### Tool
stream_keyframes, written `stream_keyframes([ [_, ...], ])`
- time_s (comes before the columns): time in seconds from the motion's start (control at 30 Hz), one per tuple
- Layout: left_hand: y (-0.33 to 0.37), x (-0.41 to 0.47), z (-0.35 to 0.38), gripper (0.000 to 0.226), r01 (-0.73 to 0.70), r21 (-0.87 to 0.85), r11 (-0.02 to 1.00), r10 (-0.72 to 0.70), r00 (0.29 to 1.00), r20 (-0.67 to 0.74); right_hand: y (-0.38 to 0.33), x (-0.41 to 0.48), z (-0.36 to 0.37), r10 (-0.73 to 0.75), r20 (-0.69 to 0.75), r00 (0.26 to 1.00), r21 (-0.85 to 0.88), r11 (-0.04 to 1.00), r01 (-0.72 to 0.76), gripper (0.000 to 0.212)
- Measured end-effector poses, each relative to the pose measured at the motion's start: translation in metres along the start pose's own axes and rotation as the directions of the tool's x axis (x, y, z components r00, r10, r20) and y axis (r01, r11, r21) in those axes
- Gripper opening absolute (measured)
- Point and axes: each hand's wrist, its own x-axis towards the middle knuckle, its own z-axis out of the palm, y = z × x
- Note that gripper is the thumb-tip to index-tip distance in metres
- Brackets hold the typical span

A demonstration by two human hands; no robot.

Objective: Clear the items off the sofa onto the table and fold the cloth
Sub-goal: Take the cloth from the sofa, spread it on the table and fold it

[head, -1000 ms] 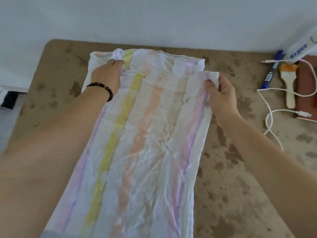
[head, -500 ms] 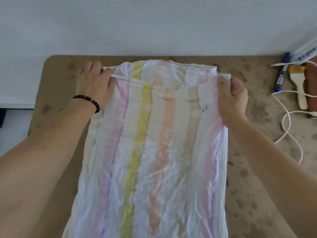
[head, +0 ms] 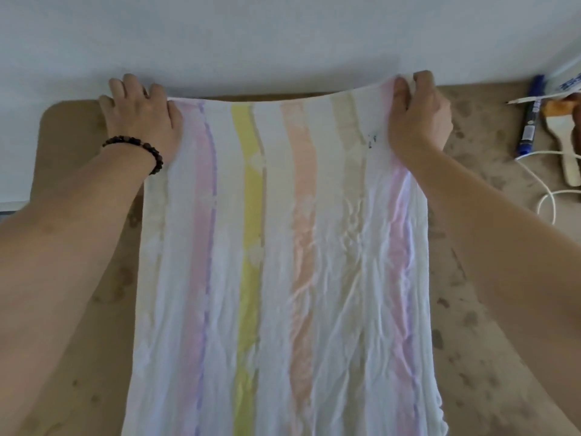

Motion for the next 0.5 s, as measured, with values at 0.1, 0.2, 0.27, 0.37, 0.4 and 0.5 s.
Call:
stream_keyframes([
  [0.1, -0.001, -0.003, 0.015, 0.032, 0.033, -0.022, 0.999, -0.033, 0.999, 0.009, 0.001, 0.003, 0.016, -0.069, 0.02, 0.997, -0.11, 0.991, 0.071, 0.041],
  [0.2, 0.003, -0.007, 0.017, 0.029, 0.025, -0.103, 0.994, -0.029, 0.999, -0.04, 0.002, 0.001, 0.022, -0.081, 0.074, 0.994, -0.14, 0.986, 0.091, 0.04],
  [0.27, 0.008, -0.013, 0.007, 0.039, 0.07, -0.21, 0.975, -0.085, 0.995, -0.061, 0.001, 0.004, 0.016, -0.032, 0.128, 0.991, -0.031, 0.999, 0.037, 0.042],
  [0.37, 0.026, -0.042, -0.016, 0.057, 0.273, -0.317, 0.908, -0.294, 0.956, -0.02, 0.004, -0.022, -0.01, -0.058, 0.164, 0.985, 0.1, 0.994, 0.042, 0.058],
  [0.4, 0.036, -0.06, -0.023, 0.058, 0.27, -0.337, 0.902, -0.29, 0.957, -0.009, 0.006, -0.044, -0.018, -0.137, 0.112, 0.984, 0.066, 0.989, 0.13, 0.061],
  [0.5, 0.071, -0.127, -0.034, 0.058, 0.076, -0.382, 0.921, -0.052, 0.996, 0.073, 0.014, -0.129, -0.032, -0.385, 0.102, 0.917, -0.021, 0.921, 0.389, 0.062],
])
